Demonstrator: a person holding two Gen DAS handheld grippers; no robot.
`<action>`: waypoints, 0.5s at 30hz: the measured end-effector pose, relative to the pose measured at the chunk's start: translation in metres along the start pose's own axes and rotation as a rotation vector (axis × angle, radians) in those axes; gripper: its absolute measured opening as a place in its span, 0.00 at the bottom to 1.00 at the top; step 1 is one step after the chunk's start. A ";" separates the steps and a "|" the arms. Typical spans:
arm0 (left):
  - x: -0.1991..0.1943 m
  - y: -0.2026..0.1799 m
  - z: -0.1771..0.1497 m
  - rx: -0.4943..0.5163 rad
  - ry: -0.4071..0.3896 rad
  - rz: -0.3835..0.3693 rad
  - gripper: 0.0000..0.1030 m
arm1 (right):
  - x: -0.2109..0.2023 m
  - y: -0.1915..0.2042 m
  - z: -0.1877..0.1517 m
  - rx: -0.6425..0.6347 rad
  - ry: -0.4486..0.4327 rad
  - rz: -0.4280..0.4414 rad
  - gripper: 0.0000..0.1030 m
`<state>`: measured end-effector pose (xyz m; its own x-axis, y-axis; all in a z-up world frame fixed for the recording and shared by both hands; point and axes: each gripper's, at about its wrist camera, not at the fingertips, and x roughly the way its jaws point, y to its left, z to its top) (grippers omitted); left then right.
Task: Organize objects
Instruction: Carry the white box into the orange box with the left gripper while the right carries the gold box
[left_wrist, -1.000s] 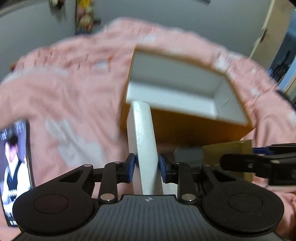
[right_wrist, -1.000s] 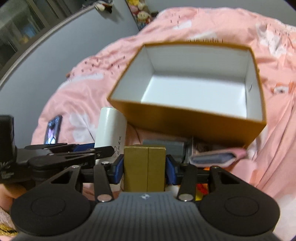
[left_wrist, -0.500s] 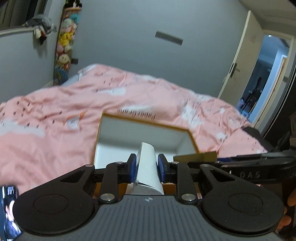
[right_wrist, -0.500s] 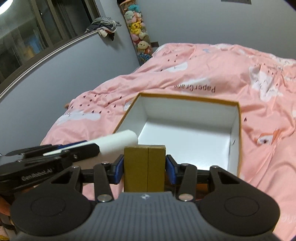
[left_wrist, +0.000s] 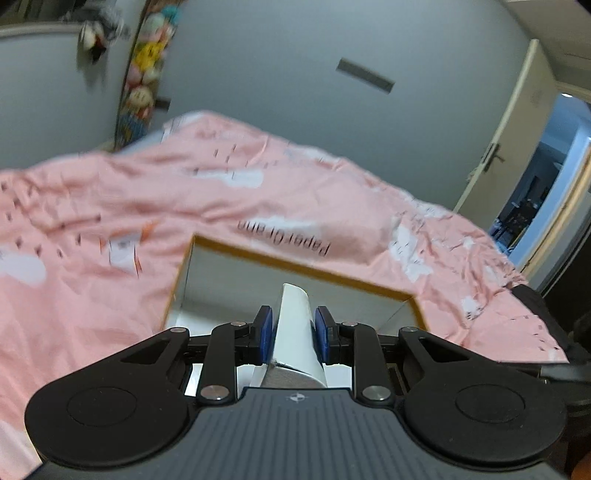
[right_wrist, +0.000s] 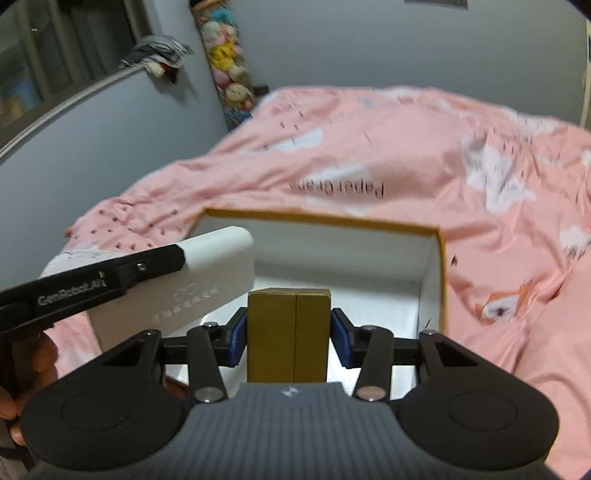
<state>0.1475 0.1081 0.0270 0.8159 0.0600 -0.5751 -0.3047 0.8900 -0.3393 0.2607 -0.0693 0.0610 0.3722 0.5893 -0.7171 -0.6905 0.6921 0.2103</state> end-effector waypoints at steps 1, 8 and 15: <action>0.009 0.003 -0.002 -0.013 0.018 0.005 0.27 | 0.010 -0.003 -0.001 0.010 0.019 -0.001 0.47; 0.042 0.022 -0.018 -0.097 0.106 0.017 0.27 | 0.045 -0.011 -0.012 0.034 0.076 0.001 0.47; 0.053 0.026 -0.023 -0.114 0.154 0.031 0.27 | 0.061 -0.016 -0.018 0.050 0.115 0.020 0.47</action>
<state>0.1718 0.1236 -0.0297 0.7228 0.0091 -0.6910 -0.3896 0.8313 -0.3965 0.2828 -0.0520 0.0018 0.2828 0.5533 -0.7835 -0.6643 0.7022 0.2562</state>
